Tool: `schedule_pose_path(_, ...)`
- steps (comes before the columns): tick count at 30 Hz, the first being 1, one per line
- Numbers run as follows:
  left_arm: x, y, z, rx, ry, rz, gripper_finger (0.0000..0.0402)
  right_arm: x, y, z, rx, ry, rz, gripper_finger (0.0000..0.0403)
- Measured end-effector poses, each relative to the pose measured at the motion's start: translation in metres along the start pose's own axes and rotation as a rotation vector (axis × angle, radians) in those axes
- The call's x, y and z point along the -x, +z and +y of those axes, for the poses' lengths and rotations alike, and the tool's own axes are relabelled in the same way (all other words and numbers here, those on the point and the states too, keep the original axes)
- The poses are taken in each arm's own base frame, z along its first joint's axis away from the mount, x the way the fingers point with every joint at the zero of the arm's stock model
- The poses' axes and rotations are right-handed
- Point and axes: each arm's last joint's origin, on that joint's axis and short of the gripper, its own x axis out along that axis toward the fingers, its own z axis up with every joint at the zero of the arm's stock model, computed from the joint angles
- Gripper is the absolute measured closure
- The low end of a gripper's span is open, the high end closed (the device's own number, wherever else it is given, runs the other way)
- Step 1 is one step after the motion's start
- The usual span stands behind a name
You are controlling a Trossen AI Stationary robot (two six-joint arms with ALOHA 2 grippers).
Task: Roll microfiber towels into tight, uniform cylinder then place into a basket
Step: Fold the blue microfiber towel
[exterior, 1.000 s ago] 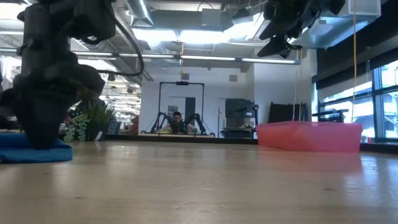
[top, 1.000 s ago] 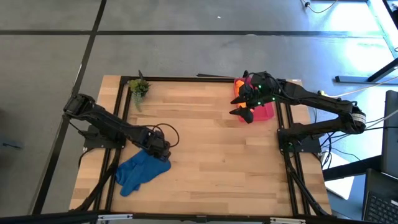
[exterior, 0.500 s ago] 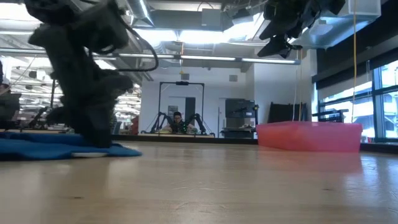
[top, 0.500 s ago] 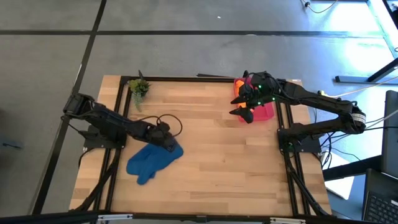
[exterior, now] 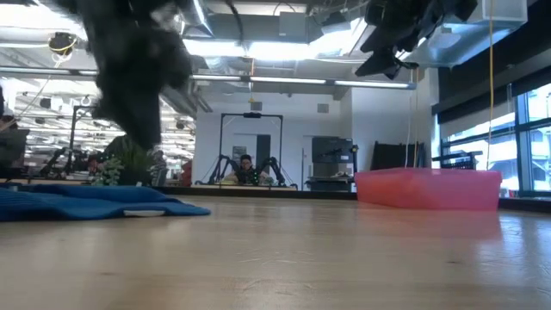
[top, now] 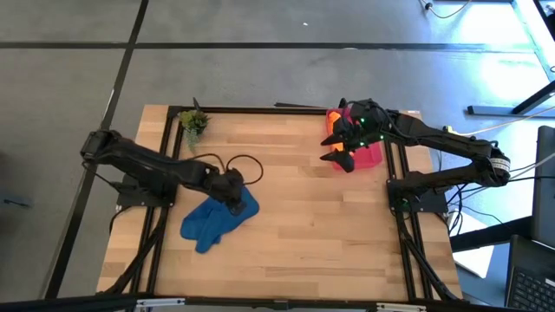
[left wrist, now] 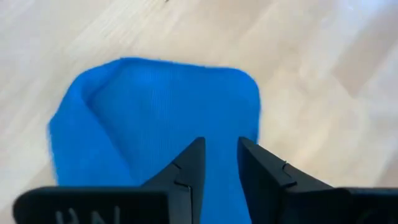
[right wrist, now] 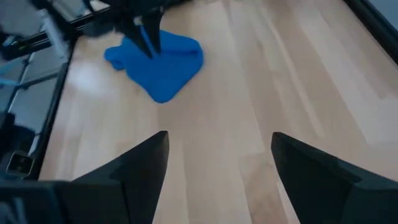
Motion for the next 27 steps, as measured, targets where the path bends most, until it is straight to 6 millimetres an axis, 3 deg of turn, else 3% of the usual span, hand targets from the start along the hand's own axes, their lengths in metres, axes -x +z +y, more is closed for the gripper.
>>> schedule_pose_path(4, 0.033, -0.014, -0.015, 0.008, -0.01, -0.015, 0.0317, -0.001, 0.002, 0.004, 0.066, 0.072, -0.022, 0.0118)
schedule_pose_path(9, 0.051, -0.046, -0.025, 0.069, -0.063, 0.035, 0.0317, -0.006, 0.004, 0.017, 0.143, 0.108, -0.041, 0.0118)
schedule_pose_path(16, 0.056, -0.081, -0.038, 0.016, -0.126, 0.207, 0.0317, -0.009, 0.014, 0.034, 0.277, 0.12, -0.147, 0.0118)
schedule_pose_path(27, 0.045, -0.093, -0.042, 0.032, -0.075, 0.288, 0.0317, -0.01, 0.017, 0.04, 0.297, 0.134, -0.182, 0.0118)
